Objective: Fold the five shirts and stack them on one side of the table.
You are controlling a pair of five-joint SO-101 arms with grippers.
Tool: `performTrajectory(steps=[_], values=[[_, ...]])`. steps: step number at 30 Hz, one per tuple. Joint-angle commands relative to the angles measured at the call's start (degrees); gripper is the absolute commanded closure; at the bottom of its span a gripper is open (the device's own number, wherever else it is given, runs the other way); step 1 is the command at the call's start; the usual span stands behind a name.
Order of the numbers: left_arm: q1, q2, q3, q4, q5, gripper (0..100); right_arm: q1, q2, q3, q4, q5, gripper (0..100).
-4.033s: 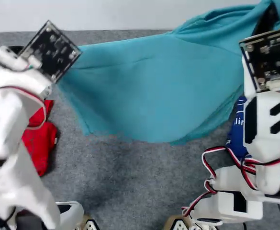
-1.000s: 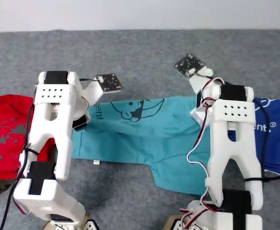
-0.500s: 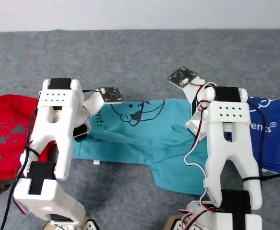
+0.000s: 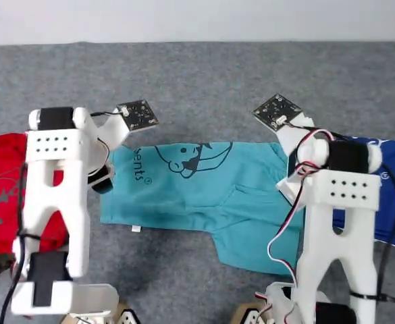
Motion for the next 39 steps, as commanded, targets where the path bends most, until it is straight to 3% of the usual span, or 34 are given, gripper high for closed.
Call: performTrajectory(steps=[1, 7, 12, 15, 23, 31, 39], values=[[-0.4, -3.3, -2.0, 1.4, 0.4, 86, 0.5, -1.5, -0.4, -3.8, 0.0, 79.0], [-0.8, -1.7, -0.8, -6.8, 5.1, 100, -0.3, 5.7, -0.4, -12.3, -1.8, 81.3], [-0.5, 7.2, 0.5, -14.8, 18.2, 99, -1.4, 16.5, -0.4, -15.9, -5.3, 99.0], [-0.4, 15.0, 0.1, -18.0, 23.2, 99, -1.9, 22.6, -0.6, -15.8, -7.0, 98.3], [-0.1, 29.5, -5.1, -23.6, 27.8, 99, -1.7, 31.6, -0.8, -16.1, -7.7, 98.9], [-2.1, 38.6, -22.6, -22.5, 32.1, 99, -1.4, 33.4, -0.8, -17.2, -7.7, 98.9], [-2.5, 39.5, -39.7, -5.3, 28.7, 99, -1.4, 33.2, -3.9, -16.7, -7.7, 98.9]])
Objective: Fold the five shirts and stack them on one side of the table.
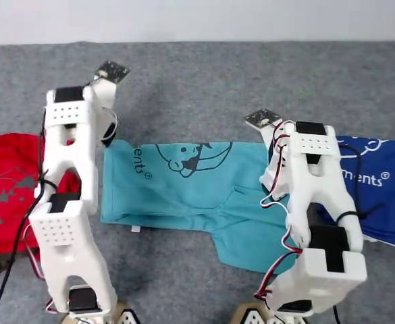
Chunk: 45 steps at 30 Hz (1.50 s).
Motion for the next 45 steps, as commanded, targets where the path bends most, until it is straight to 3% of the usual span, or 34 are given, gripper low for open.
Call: performTrajectory(steps=[1, 4, 12, 17, 26, 35, 42, 45], values=[[0.5, -0.3, -7.3, 5.7, -2.2, 99, 0.3, -0.7, -4.6, -0.6, -0.4, 98.9], [1.3, -0.1, -7.9, 3.8, -1.9, 99, 0.3, -0.1, -8.0, -3.5, -0.5, 98.9], [3.6, 6.5, -2.5, -3.2, -1.9, 99, 0.2, 3.0, -8.9, -23.9, -0.7, 98.9], [1.4, 11.1, -4.4, -2.8, -1.8, 99, 1.8, 11.4, -10.2, -26.8, -0.4, 98.9], [-3.5, 12.2, -14.2, 2.0, -1.8, 99, 9.2, 23.7, -28.8, -13.8, -0.4, 98.9], [0.6, 12.1, -30.3, 12.5, -1.8, 99, 4.4, 24.0, -46.6, 4.9, -0.7, 98.9], [5.5, 4.9, -23.4, 12.4, -1.1, 99, 0.5, 24.0, -58.9, 23.1, -0.8, 98.9], [8.4, 0.5, -16.7, 12.3, -1.1, 99, 1.3, 22.9, -59.7, 24.6, -3.3, 98.9]])
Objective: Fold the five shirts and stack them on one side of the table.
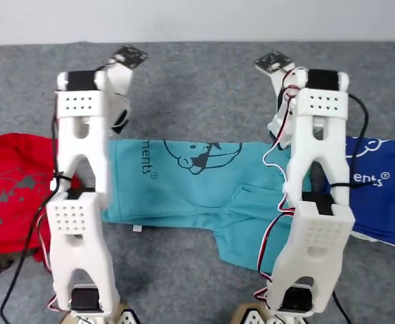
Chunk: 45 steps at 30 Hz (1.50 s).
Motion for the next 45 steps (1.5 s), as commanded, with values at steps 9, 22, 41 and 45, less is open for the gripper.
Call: performTrajectory(steps=[9, 22, 41, 45], values=[[-0.2, -14.2, 13.8, 1.5, 3.4, 99, -1.6, -12.9, 17.5, 2.5, -4.3, 98.9], [1.6, -14.9, 16.5, 1.7, 5.9, 99, 2.0, -27.8, 22.8, 2.8, -4.5, 98.7], [34.9, -11.7, 14.3, -8.9, 5.9, 81, 24.5, -60.2, 28.7, 2.7, -4.1, 98.7], [37.7, -5.9, 14.2, -10.1, 5.9, 81, 25.4, -66.0, 34.5, 2.7, -4.0, 98.7]])
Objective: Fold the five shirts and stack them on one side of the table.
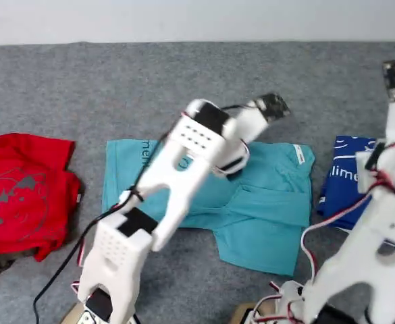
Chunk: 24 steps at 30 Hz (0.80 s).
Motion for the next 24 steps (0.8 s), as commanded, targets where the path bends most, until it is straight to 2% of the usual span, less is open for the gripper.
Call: performTrajectory(steps=[1, 9, 16, 24], values=[[2.6, 2.9, -1.5, -1.4, 0.4, 81, 0.9, -6.5, 4.0, 2.3, -0.3, 98.7], [3.3, 6.6, -1.5, -1.6, 0.7, 81, 0.8, -16.8, 16.1, 2.3, -0.3, 98.7], [5.3, 6.9, -0.6, -0.2, 0.8, 82, 0.8, -19.3, 18.6, 2.2, -0.2, 98.7], [6.1, 6.9, 0.3, 5.5, 0.4, 99, 0.8, -19.7, 18.5, 2.2, 3.3, 98.7]])
